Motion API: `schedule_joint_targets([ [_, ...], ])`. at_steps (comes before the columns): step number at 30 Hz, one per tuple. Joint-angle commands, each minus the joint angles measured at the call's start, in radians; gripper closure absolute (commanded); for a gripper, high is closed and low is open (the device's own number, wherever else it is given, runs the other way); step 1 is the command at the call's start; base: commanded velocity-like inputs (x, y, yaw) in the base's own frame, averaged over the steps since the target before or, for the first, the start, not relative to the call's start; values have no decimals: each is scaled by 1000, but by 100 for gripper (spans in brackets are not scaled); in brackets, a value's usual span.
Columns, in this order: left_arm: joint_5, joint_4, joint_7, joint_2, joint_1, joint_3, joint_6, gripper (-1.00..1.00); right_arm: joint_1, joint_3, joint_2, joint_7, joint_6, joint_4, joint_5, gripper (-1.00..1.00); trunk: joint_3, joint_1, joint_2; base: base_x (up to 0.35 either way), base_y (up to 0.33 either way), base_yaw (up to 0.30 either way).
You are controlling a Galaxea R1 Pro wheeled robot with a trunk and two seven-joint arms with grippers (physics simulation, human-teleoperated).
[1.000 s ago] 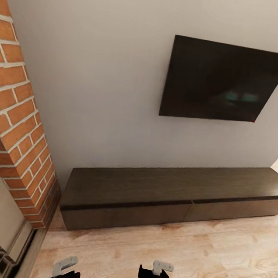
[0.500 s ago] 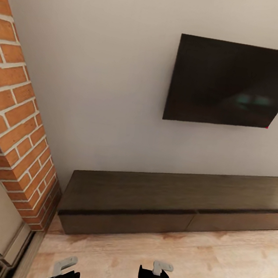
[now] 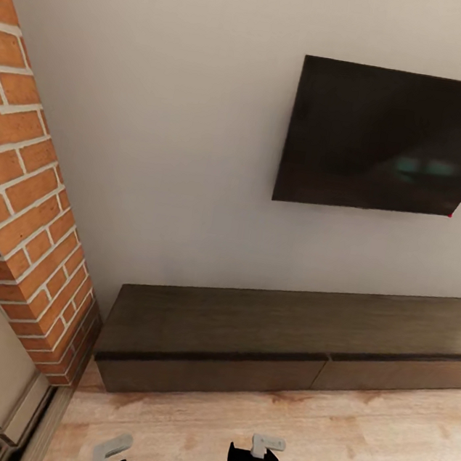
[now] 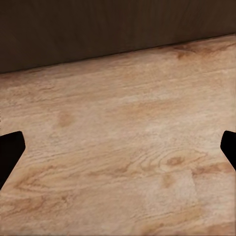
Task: Place each of the two pumpkins and all three candles from the living room inside a cabinet in the living room (use any cabinet), then make sure every cabinet is closed, and position the cauldron so it is next to a table in the living room.
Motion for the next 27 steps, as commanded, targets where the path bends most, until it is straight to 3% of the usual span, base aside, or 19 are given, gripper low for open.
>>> schedule_joint_targets([
  [1,5,-1,4,3,0,2,0,-100,-1,9,0,-4,-3,-1,-10,-100,-1,0,-1,0,0,0],
  [5,-18,1,4,8,1,1,-23,-100,-1,9,-1,-4,-2,-3,-11,-100,-1,0,-1,0,0,0],
  [7,-6,-11,-8,-1,0,11,-11,-100,-7,6,0,-10,0,-5,-13,-100,-1,0,-1,75,-19,0],
  [20,67,-84,-80,11,0,5,62,-100,-7,3,1,-1,-9,-6,-22,-100,-1,0,-1,50,-46,0],
  [27,106,-123,-84,12,0,5,101,-100,-7,-1,1,0,-13,-6,-26,-100,-1,0,-1,112,0,0],
])
